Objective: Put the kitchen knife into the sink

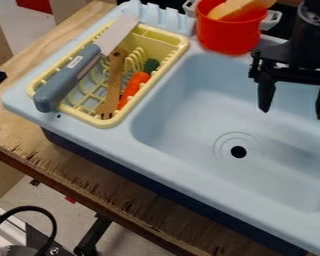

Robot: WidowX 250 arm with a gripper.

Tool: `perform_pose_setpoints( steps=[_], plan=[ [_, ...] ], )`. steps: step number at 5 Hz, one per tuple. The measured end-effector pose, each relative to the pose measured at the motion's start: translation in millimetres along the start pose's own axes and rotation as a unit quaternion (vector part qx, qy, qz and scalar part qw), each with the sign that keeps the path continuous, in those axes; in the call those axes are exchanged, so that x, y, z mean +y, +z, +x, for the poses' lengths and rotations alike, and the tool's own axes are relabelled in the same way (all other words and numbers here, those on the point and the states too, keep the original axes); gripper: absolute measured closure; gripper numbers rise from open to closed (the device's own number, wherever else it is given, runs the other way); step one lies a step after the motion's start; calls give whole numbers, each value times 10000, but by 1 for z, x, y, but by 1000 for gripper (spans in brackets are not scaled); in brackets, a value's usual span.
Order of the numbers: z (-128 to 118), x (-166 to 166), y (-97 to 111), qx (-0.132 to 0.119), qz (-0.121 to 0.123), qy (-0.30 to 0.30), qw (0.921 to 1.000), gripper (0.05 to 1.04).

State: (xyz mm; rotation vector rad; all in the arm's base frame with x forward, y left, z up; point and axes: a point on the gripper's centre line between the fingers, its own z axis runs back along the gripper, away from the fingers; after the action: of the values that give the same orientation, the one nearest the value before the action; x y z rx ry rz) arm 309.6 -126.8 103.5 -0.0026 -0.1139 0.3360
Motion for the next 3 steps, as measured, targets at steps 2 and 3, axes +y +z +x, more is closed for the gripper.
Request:
perform_pose_setpoints(
  steps=[2, 3],
  plan=[
    [2, 22, -19, 75, 79, 101, 9999, 87],
    [12, 40, -7, 23, -69, 184, 9998, 87]
  ],
)
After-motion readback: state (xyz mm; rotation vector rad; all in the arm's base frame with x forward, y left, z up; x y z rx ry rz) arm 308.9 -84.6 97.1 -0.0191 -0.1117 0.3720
